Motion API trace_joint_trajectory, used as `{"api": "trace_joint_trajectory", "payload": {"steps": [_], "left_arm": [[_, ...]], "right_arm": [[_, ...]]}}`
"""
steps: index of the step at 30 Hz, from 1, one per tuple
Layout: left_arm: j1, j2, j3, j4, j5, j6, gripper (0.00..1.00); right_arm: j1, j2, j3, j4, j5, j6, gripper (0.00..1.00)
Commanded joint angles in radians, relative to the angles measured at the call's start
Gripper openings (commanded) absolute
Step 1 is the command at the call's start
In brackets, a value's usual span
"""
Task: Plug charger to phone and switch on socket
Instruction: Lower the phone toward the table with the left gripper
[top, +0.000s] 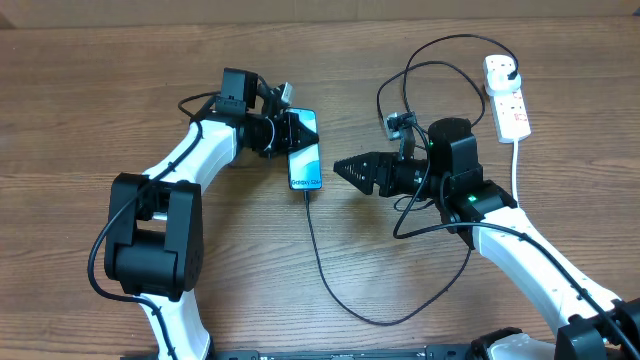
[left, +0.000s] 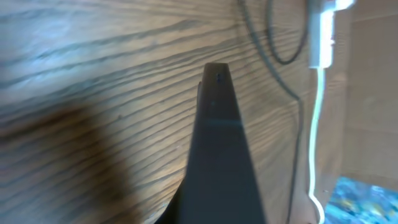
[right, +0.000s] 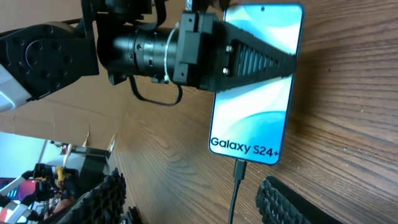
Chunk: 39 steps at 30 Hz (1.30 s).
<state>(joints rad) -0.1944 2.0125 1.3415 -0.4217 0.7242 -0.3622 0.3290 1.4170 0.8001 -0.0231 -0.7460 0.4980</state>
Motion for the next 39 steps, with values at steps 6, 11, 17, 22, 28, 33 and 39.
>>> {"api": "trace_joint_trajectory", "payload": {"steps": [6,11,17,22,28,33,39], "left_arm": [[0.004,-0.005,0.027,-0.053,-0.211,0.035,0.04],[0.004,-0.003,0.027,-0.075,-0.210,0.052,0.04],[-0.003,0.034,0.026,-0.132,-0.208,0.087,0.04],[-0.003,0.070,0.026,-0.143,-0.203,0.086,0.04],[-0.009,0.089,0.026,-0.151,-0.204,0.087,0.04],[-0.009,0.092,0.026,-0.150,-0.204,0.086,0.05],[-0.009,0.092,0.026,-0.151,-0.208,0.086,0.14]], "right_arm": [[0.003,0.001,0.017,0.001,0.012,0.000,0.68],[0.003,0.001,0.017,-0.017,0.012,0.000,0.68],[0.003,0.001,0.017,-0.017,0.012,-0.001,0.68],[0.003,0.001,0.017,-0.018,0.012,-0.001,0.68],[0.003,0.001,0.017,-0.024,0.013,-0.001,0.68],[0.003,0.001,0.017,-0.024,0.013,-0.001,0.68],[0.003,0.001,0.017,-0.024,0.014,-0.001,0.68]]}}
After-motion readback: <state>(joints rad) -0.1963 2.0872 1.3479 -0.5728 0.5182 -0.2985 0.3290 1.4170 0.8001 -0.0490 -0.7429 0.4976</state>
